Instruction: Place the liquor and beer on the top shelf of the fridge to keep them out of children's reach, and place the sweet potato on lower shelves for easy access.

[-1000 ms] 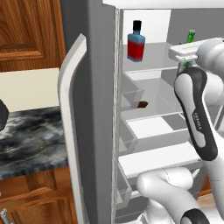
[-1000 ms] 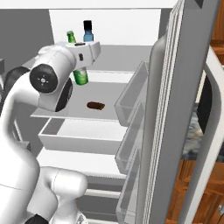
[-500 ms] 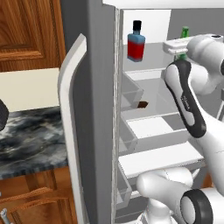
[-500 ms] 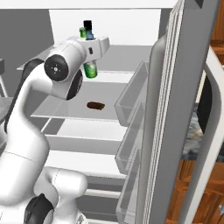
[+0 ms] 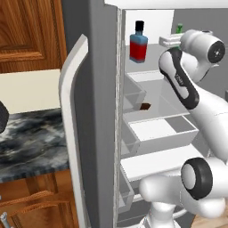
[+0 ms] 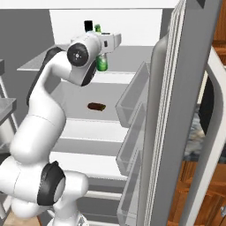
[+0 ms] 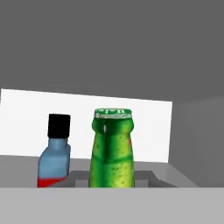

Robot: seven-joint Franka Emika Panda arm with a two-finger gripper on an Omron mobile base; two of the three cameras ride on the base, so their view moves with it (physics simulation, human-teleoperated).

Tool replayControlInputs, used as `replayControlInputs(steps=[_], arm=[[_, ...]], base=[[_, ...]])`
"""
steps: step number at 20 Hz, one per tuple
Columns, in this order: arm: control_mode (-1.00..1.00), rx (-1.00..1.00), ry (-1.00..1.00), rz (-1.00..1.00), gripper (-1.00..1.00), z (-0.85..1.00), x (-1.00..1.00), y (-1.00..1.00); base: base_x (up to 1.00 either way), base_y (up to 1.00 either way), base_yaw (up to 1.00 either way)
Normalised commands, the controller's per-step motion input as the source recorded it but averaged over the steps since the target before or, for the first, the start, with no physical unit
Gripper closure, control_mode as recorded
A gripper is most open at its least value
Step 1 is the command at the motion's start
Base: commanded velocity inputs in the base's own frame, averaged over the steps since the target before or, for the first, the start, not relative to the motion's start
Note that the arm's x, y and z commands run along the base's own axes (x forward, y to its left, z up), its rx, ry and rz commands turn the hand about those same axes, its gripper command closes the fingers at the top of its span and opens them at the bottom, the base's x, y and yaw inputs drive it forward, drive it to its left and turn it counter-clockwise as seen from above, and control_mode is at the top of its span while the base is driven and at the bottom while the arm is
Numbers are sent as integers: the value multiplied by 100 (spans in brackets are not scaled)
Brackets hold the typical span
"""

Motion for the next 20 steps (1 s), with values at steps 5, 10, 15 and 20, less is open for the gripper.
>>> replayControlInputs(steps=[5,10,15,20], arm=[[-100,2,4,1,100,0,81,-9],[-100,0,1,1,100,-7,64,-15],[-100,0,0,3,100,-22,52,-19],[-100,0,0,4,100,-34,40,-13]], base=[[0,0,0],[0,0,0],[0,0,0],[0,0,0]])
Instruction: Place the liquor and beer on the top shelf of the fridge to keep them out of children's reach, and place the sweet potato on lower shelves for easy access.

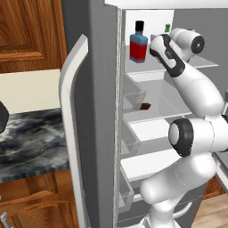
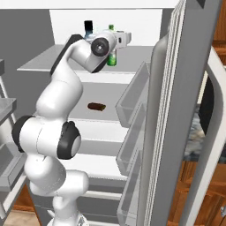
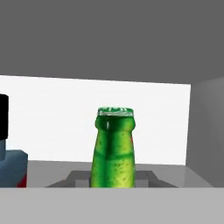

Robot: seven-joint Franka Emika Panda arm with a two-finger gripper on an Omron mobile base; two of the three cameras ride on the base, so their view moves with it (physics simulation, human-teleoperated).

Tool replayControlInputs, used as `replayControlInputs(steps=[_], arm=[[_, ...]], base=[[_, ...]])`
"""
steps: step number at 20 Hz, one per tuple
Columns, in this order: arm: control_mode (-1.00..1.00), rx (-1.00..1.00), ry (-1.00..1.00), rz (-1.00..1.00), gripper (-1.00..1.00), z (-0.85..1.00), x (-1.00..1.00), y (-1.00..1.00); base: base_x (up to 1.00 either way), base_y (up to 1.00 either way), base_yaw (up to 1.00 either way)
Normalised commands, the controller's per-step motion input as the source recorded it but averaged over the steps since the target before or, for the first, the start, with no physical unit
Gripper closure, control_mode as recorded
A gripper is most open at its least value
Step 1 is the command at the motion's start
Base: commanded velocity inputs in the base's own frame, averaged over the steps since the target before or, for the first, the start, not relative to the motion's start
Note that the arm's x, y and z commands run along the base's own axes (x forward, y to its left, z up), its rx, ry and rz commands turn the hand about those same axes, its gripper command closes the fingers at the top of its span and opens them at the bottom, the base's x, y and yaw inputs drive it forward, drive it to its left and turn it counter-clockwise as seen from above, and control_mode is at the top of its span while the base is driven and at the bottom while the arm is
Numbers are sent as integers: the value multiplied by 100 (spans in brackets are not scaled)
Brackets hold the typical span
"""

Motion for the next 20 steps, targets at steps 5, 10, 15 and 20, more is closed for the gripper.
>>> replayControlInputs(steps=[5,10,15,20], arm=[[-100,0,0,5,100,-30,34,-5],[-100,0,-2,5,100,-10,36,0],[-100,0,-3,4,-100,-4,34,0],[-100,0,-4,3,-100,0,8,0]], base=[[0,0,0],[0,0,0],[0,0,0],[0,0,0]])
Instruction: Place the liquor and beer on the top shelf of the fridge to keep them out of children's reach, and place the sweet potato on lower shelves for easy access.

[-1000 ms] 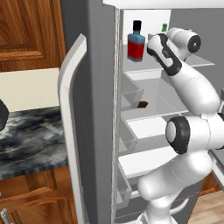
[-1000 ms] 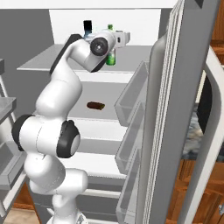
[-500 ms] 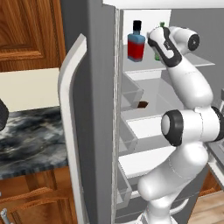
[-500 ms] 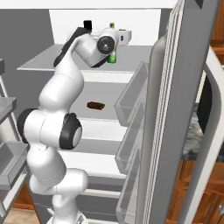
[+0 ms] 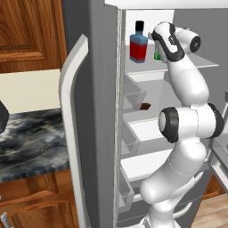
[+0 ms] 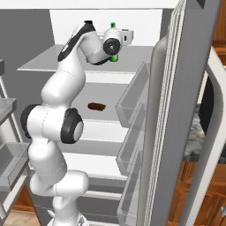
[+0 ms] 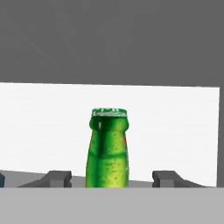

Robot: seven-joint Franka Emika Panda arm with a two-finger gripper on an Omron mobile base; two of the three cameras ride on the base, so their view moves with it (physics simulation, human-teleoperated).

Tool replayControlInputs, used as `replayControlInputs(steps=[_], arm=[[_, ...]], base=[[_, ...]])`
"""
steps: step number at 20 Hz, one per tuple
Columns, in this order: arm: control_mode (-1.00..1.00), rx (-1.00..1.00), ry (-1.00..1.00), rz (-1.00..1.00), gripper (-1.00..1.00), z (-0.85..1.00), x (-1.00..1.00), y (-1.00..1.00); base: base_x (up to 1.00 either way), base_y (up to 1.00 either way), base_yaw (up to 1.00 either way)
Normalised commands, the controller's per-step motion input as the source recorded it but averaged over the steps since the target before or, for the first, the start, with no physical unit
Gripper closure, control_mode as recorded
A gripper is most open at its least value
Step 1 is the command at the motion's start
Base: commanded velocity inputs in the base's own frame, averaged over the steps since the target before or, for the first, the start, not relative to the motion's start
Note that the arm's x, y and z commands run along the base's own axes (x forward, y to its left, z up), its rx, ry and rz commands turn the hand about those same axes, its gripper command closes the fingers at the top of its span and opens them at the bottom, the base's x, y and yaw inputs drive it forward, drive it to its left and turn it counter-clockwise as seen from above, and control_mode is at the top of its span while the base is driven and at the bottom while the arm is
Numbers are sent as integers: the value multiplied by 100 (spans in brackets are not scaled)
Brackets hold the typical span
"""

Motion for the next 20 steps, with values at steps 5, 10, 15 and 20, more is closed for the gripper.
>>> replayControlInputs(steps=[5,10,15,20], arm=[[-100,0,0,1,-100,0,-2,0],[-100,0,0,0,-100,16,-24,-1],[-100,-7,0,0,-100,21,-47,0],[-100,-14,5,0,-100,-3,-69,0]], base=[[0,0,0],[0,0,0],[0,0,0],[0,0,0]])
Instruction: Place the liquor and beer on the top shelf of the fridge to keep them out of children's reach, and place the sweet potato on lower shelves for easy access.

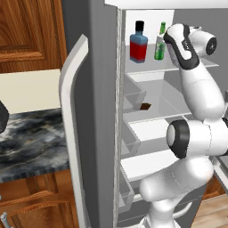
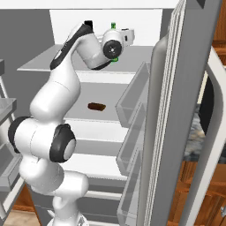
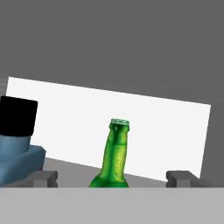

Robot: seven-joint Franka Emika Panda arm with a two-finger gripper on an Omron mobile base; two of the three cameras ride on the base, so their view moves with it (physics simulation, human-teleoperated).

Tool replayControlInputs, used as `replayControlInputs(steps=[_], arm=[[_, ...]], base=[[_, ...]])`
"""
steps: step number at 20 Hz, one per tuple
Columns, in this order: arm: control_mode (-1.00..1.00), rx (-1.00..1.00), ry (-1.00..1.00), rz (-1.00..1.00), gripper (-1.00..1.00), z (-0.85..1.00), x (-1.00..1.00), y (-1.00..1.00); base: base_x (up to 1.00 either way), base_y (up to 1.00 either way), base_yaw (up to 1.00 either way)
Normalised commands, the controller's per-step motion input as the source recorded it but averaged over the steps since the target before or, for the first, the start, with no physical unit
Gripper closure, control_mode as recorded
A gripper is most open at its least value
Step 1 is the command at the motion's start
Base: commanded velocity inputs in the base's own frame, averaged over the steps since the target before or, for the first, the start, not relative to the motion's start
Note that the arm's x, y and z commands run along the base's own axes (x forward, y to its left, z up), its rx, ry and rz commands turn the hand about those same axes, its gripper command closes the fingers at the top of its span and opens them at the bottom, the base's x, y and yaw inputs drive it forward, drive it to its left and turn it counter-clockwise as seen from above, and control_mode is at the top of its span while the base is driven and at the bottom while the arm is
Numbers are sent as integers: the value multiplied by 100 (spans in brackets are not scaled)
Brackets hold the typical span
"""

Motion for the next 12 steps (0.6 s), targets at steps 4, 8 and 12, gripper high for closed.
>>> replayControlInputs(steps=[4,8,12], arm=[[-100,-19,16,0,-100,-11,-95,0],[-100,-21,21,0,-100,-13,-100,8],[-100,-19,12,0,-100,-11,-100,22]], base=[[0,0,0],[0,0,0],[0,0,0]])
